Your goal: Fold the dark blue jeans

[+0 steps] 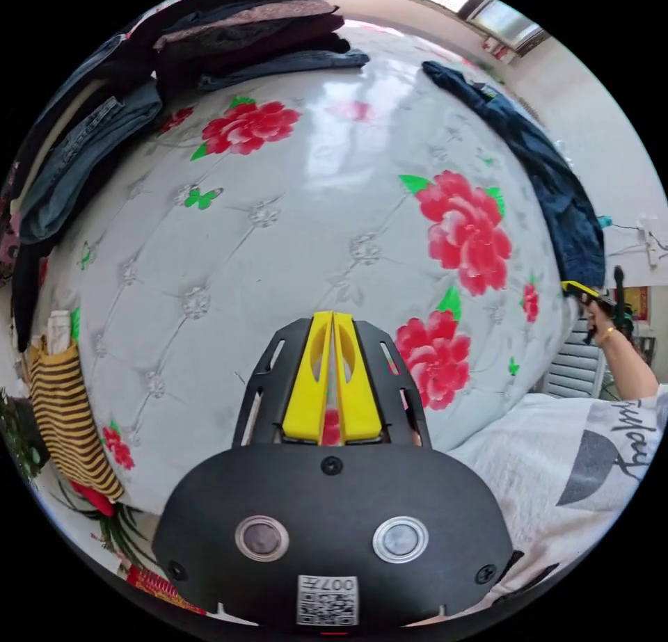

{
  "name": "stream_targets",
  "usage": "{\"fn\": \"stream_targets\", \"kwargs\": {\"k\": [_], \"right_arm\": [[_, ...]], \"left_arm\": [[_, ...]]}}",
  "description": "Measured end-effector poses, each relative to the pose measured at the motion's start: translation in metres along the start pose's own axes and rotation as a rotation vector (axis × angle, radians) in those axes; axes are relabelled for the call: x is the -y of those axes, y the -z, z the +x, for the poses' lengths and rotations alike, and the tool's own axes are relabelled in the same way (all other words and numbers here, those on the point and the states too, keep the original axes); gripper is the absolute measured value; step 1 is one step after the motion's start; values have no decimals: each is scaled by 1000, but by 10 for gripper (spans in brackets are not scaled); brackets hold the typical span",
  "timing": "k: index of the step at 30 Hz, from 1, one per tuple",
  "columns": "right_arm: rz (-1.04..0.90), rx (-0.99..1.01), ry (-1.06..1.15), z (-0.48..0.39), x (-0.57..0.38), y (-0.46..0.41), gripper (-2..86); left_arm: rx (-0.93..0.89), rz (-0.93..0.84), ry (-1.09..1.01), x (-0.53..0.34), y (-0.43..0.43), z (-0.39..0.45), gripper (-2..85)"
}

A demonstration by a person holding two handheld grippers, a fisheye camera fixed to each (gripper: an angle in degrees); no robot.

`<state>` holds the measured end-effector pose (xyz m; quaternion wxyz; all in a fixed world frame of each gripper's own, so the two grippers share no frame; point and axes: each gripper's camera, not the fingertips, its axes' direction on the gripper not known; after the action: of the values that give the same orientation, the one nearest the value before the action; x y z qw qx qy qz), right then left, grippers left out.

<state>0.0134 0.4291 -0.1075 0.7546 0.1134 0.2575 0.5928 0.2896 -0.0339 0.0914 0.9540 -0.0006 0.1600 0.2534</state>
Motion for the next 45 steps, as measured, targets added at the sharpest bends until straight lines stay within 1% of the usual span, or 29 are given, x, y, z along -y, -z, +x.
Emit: {"fn": "stream_targets", "kwargs": {"k": [1, 3, 4, 7, 9, 11, 12, 14, 15, 16, 17, 19, 21, 22, 24, 25, 27, 29, 30, 31, 32, 35, 37, 38, 39, 40, 42, 44, 45], "right_arm": [[-19, -4, -39, 2, 4, -1, 29], [-18, -39, -63, 0, 8, -2, 21], [-25, -46, -36, -6, 11, -2, 15], [68, 25, 119, -42, 12, 18, 6], [110, 54, 228, -75, 13, 35, 4], [148, 217, 447, -131, 8, 59, 4], [146, 281, 506, -147, 6, 64, 4], [115, 561, 768, -224, -8, 81, 6], [97, 625, 835, -245, -13, 84, 7], [71, 729, 939, -287, -25, 90, 10], [60, 783, 1038, -326, -37, 95, 13], [19, 807, 1176, -374, -53, 102, 20], [11, 745, 1255, -398, -64, 106, 27], [39, 674, 1271, -401, -68, 107, 30], [78, 609, 1230, -388, -63, 102, 35], [99, 584, 1165, -370, -54, 97, 38], [144, 522, 1017, -332, -38, 90, 42], [212, 421, 786, -266, -21, 85, 50], [225, 404, 726, -248, -18, 85, 52], [237, 371, 610, -213, -15, 83, 57], [227, 329, 505, -181, -13, 80, 63], [157, 273, 326, -124, -17, 68, 75], [97, 290, 273, -107, -23, 58, 79], [58, 295, 252, -104, -28, 50, 79], [40, 300, 248, -104, -30, 46, 79], [16, 305, 242, -107, -33, 39, 77], [-9, 306, 224, -116, -35, 32, 74], [-63, 320, 262, -138, -32, 27, 70], [-82, 335, 284, -145, -30, 26, 69]], "left_arm": [[-44, 36, -18, -1, 7, 12, -10], [-58, 53, -38, -5, 15, 31, -10], [-56, 52, -58, -8, 19, 42, -10], [-35, 48, -115, -23, 35, 59, -10], [-11, 66, -103, -36, 47, 56, -10], [-36, 82, -50, -52, 59, 43, -10], [-68, 94, 1, -64, 66, 31, -10], [-121, 123, 87, -84, 77, 11, -10], [-149, 149, 142, -100, 84, -1, -10], [-159, 180, 195, -116, 91, -13, -10], [-154, 198, 226, -125, 95, -18, -10], [-111, 263, 377, -162, 114, -41, -10], [-70, 295, 470, -187, 130, -54, -10], [-20, 314, 503, -202, 140, -59, -10], [80, 317, 518, -218, 154, -59, -10], [130, 308, 510, -223, 160, -56, -9], [154, 294, 469, -222, 163, -46, -9], [135, 274, 398, -210, 159, -30, -8], [108, 266, 329, -195, 154, -15, -8], [87, 261, 256, -177, 148, 2, -8], [82, 254, 220, -167, 144, 11, -8], [45, 194, 9, -111, 120, 58, -7], [71, 49, -157, -75, 86, 91, -7], [107, 4, -187, -69, 75, 98, -8], [199, -79, -257, -63, 56, 109, -9], [240, -3, -360, -65, 60, 117, -9], [294, -14, -458, -63, 58, 120, -9], [454, -34, -526, -58, 57, 109, -9], [582, -37, -554, -53, 56, 90, -9]]}}
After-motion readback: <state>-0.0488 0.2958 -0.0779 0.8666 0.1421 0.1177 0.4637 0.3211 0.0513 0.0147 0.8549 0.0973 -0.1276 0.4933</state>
